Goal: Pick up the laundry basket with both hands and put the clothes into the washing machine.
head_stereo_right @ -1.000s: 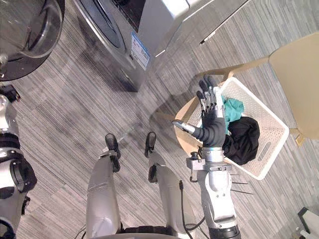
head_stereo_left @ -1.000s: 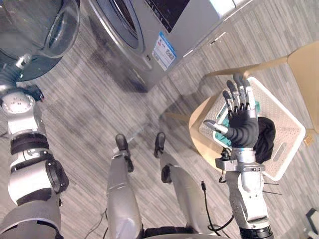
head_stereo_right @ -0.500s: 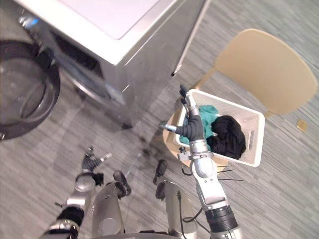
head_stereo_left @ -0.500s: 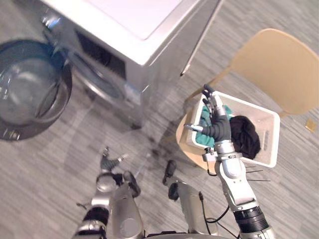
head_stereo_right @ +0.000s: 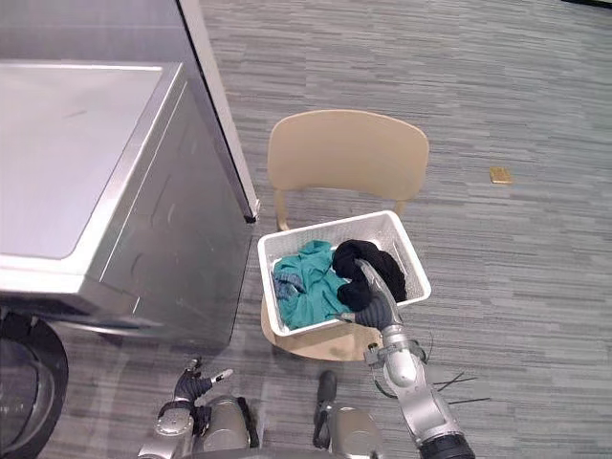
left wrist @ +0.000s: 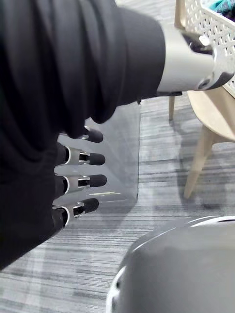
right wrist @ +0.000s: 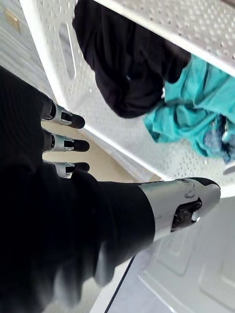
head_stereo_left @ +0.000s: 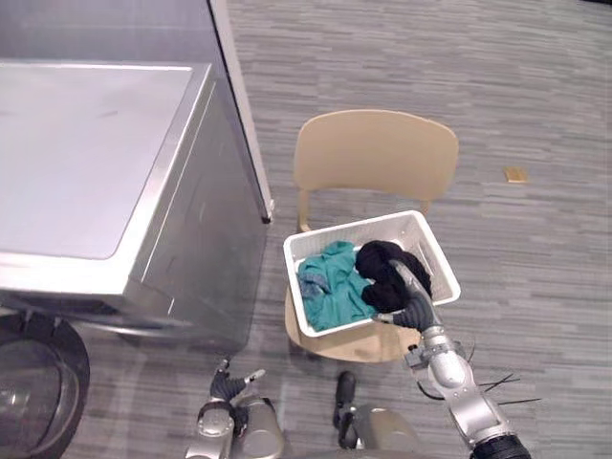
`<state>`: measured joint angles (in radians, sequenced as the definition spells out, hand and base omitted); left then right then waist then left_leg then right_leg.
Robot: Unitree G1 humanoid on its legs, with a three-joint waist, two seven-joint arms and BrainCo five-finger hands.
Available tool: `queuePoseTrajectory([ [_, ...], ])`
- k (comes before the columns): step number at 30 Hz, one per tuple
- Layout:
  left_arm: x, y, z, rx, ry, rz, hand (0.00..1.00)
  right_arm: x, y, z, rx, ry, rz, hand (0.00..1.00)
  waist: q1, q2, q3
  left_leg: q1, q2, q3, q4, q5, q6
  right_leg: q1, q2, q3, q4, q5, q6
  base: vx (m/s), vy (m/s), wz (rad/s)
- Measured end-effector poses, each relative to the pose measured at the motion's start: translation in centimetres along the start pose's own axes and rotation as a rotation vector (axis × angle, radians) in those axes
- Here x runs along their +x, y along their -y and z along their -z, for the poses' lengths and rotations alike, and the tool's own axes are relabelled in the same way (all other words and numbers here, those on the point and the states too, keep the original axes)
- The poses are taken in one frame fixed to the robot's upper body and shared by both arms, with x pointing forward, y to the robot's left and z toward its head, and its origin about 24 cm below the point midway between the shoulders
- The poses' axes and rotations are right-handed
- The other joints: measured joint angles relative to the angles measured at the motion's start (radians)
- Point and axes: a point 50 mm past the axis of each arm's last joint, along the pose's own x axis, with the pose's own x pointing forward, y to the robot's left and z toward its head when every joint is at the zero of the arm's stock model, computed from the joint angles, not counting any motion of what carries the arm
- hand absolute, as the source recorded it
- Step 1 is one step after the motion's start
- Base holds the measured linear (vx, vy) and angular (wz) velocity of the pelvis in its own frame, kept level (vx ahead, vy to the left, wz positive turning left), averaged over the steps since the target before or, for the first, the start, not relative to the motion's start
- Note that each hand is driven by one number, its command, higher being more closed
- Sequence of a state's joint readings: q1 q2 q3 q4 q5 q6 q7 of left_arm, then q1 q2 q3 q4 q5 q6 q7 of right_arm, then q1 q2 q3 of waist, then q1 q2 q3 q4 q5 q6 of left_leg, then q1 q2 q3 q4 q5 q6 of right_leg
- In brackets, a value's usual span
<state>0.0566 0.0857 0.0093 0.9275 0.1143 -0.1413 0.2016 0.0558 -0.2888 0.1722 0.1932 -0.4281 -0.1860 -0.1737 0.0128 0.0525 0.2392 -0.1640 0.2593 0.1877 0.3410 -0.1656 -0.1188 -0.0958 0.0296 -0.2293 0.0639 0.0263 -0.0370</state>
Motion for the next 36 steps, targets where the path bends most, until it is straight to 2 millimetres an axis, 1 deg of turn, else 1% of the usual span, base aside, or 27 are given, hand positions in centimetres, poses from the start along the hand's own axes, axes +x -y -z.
queuePoseTrajectory([
  [1,0.1,-0.2,0.1,0.011,-0.006,0.003,0.00,0.3,-0.1,0.4,-0.016,-0.020,-0.003,0.00,-0.001,-0.013,-0.003,0.005,-0.029,0.005,-0.020,-0.003,0.006,-0.008,-0.023,0.007,0.007,-0.004,0.023,0.10,0.219,-0.10],
  [2,0.1,-0.2,0.1,0.013,-0.005,0.005,0.00,0.4,-0.1,0.4,-0.018,-0.020,-0.002,0.00,-0.001,-0.013,-0.003,0.004,-0.036,0.005,-0.023,-0.004,0.007,-0.010,-0.029,0.007,0.008,-0.005,0.026,0.09,0.223,0.09],
  [3,0.1,0.0,0.0,0.014,-0.003,0.010,0.00,0.7,0.0,0.5,-0.032,-0.022,-0.005,0.00,0.001,-0.013,-0.002,-0.008,-0.055,0.005,-0.027,-0.002,0.014,-0.028,-0.054,0.009,0.020,-0.012,0.044,0.04,0.218,0.17],
  [4,0.2,-0.1,-0.1,0.015,0.001,0.008,0.00,1.5,-0.1,0.6,-0.048,-0.027,-0.013,0.00,0.003,-0.010,0.000,-0.028,-0.077,0.007,-0.029,0.001,0.027,-0.057,-0.079,0.010,0.040,-0.014,0.055,0.03,0.217,0.17],
  [5,0.2,-0.2,-0.2,0.017,0.005,0.006,0.00,2.0,0.0,0.6,-0.057,-0.029,-0.017,0.00,0.003,-0.009,0.005,-0.042,-0.089,0.008,-0.028,0.005,0.034,-0.073,-0.090,0.012,0.048,-0.014,0.062,0.01,0.242,0.09],
  [7,0.7,-1.0,-1.1,0.030,0.030,-0.011,0.00,4.5,0.3,-0.2,-0.110,-0.012,-0.025,0.00,0.012,-0.004,0.061,-0.076,-0.121,0.013,-0.026,0.016,0.053,-0.112,-0.117,0.020,0.057,0.000,0.081,-0.04,0.152,0.03],
  [8,0.8,-1.2,-1.2,0.034,0.031,-0.015,0.00,5.1,0.3,-0.5,-0.121,-0.005,-0.029,0.00,0.014,-0.003,0.073,-0.084,-0.124,0.013,-0.026,0.016,0.055,-0.121,-0.120,0.022,0.057,0.005,0.085,-0.06,0.105,-0.03],
  [9,0.9,-1.5,-1.4,0.039,0.038,-0.022,0.00,6.1,0.6,-1.1,-0.146,0.011,-0.027,0.00,0.025,-0.003,0.099,-0.101,-0.132,0.015,-0.026,0.016,0.063,-0.140,-0.125,0.029,0.056,0.013,0.088,-0.06,0.093,-0.04],
  [10,1.1,-1.7,-1.7,0.035,0.043,-0.027,0.00,7.2,1.2,-1.4,-0.182,0.017,-0.021,0.00,0.037,-0.002,0.125,-0.122,-0.140,0.016,-0.026,0.019,0.070,-0.160,-0.134,0.032,0.054,0.022,0.093,-0.06,0.089,0.00],
  [11,1.1,-1.7,-1.9,0.035,0.048,-0.029,0.00,7.7,1.5,-1.5,-0.198,0.017,-0.015,0.00,0.040,-0.001,0.140,-0.127,-0.144,0.015,-0.027,0.022,0.074,-0.163,-0.136,0.030,0.055,0.024,0.095,-0.06,0.078,0.06],
  [12,1.3,-1.7,-2.4,0.032,0.061,-0.030,0.00,8.9,2.4,-1.8,-0.238,0.013,-0.008,0.00,0.056,-0.002,0.165,-0.143,-0.152,0.012,-0.027,0.027,0.082,-0.178,-0.142,0.031,0.054,0.031,0.097,-0.07,0.060,0.06],
  [13,1.4,-1.7,-2.8,0.022,0.073,-0.032,0.00,9.6,3.0,-1.9,-0.264,0.003,0.002,0.00,0.061,-0.001,0.175,-0.156,-0.155,0.011,-0.027,0.031,0.088,-0.191,-0.145,0.032,0.054,0.036,0.095,-0.08,0.060,0.10],
  [15,1.6,-1.7,-3.5,0.000,0.099,-0.037,0.00,11.6,4.9,-2.6,-0.310,-0.021,0.044,0.00,0.065,0.001,0.187,-0.202,-0.167,0.002,-0.026,0.041,0.103,-0.227,-0.155,0.021,0.051,0.048,0.098,-0.05,0.047,0.15],
  [16,1.7,-1.7,-3.8,-0.002,0.109,-0.037,0.00,12.2,5.5,-3.0,-0.333,-0.025,0.051,0.00,0.068,0.002,0.193,-0.212,-0.171,-0.002,-0.025,0.045,0.109,-0.234,-0.158,0.018,0.048,0.053,0.099,-0.03,0.048,0.11],
  [17,1.8,-1.7,-4.2,-0.010,0.120,-0.037,0.00,12.8,6.4,-3.2,-0.358,-0.033,0.062,0.00,0.082,0.004,0.196,-0.228,-0.174,-0.003,-0.024,0.046,0.111,-0.246,-0.162,0.016,0.043,0.059,0.101,-0.04,0.054,0.10],
  [20,2.2,-1.5,-6.0,-0.040,0.171,-0.045,0.00,14.1,8.8,-3.7,-0.406,-0.070,0.106,0.00,0.099,0.018,0.204,-0.286,-0.191,-0.030,-0.026,0.065,0.127,-0.284,-0.172,-0.005,0.030,0.076,0.100,-0.03,0.039,0.21],
  [21,2.4,-1.3,-6.8,-0.057,0.193,-0.045,0.00,14.3,9.7,-3.7,-0.420,-0.094,0.134,1.00,0.112,0.025,0.208,-0.312,-0.195,-0.037,-0.026,0.071,0.129,-0.299,-0.173,-0.011,0.014,0.087,0.101,-0.03,0.034,0.21],
  [23,2.5,-0.9,-7.8,-0.065,0.216,-0.036,0.00,14.7,10.8,-3.9,-0.440,-0.114,0.160,1.00,0.118,0.033,0.213,-0.343,-0.203,-0.052,-0.030,0.084,0.133,-0.316,-0.175,-0.021,-0.001,0.100,0.098,-0.03,0.027,0.22],
  [24,2.5,-0.6,-8.1,-0.074,0.222,-0.027,0.00,15.0,11.4,-4.5,-0.456,-0.103,0.193,1.00,0.120,0.035,0.216,-0.364,-0.208,-0.062,-0.034,0.093,0.134,-0.331,-0.179,-0.032,-0.006,0.105,0.098,-0.02,0.027,0.26],
  [27,2.5,0.0,-8.2,-0.078,0.223,-0.009,0.00,15.2,12.5,-5.0,-0.468,-0.097,0.228,1.00,0.123,0.037,0.216,-0.368,-0.217,-0.075,-0.052,0.107,0.134,-0.330,-0.184,-0.046,-0.016,0.109,0.097,0.00,0.019,0.17],
  [28,2.4,0.5,-8.5,-0.097,0.233,0.002,0.00,15.2,13.3,-5.0,-0.475,-0.101,0.246,1.00,0.134,0.038,0.217,-0.368,-0.220,-0.081,-0.065,0.113,0.132,-0.333,-0.185,-0.048,-0.016,0.109,0.097,0.00,0.017,0.13],
  [30,2.4,0.7,-8.9,-0.104,0.241,0.006,0.00,15.2,13.5,-5.0,-0.442,-0.108,0.255,1.00,0.138,0.038,0.217,-0.367,-0.220,-0.083,-0.068,0.115,0.130,-0.334,-0.184,-0.049,-0.016,0.109,0.097,0.01,0.011,0.05],
  [34,2.3,1.1,-9.1,-0.113,0.248,0.016,0.00,15.3,13.2,-5.3,-0.340,-0.100,0.262,1.00,0.140,0.038,0.218,-0.360,-0.223,-0.085,-0.081,0.123,0.130,-0.332,-0.184,-0.047,-0.016,0.109,0.097,0.02,0.010,0.01],
  [36,2.4,1.1,-9.1,-0.113,0.247,0.015,0.00,15.2,13.3,-5.8,-0.275,-0.072,0.286,1.00,0.137,0.036,0.224,-0.338,-0.223,-0.084,-0.081,0.124,0.130,-0.313,-0.184,-0.041,-0.015,0.109,0.097,0.04,0.014,-0.04],
])
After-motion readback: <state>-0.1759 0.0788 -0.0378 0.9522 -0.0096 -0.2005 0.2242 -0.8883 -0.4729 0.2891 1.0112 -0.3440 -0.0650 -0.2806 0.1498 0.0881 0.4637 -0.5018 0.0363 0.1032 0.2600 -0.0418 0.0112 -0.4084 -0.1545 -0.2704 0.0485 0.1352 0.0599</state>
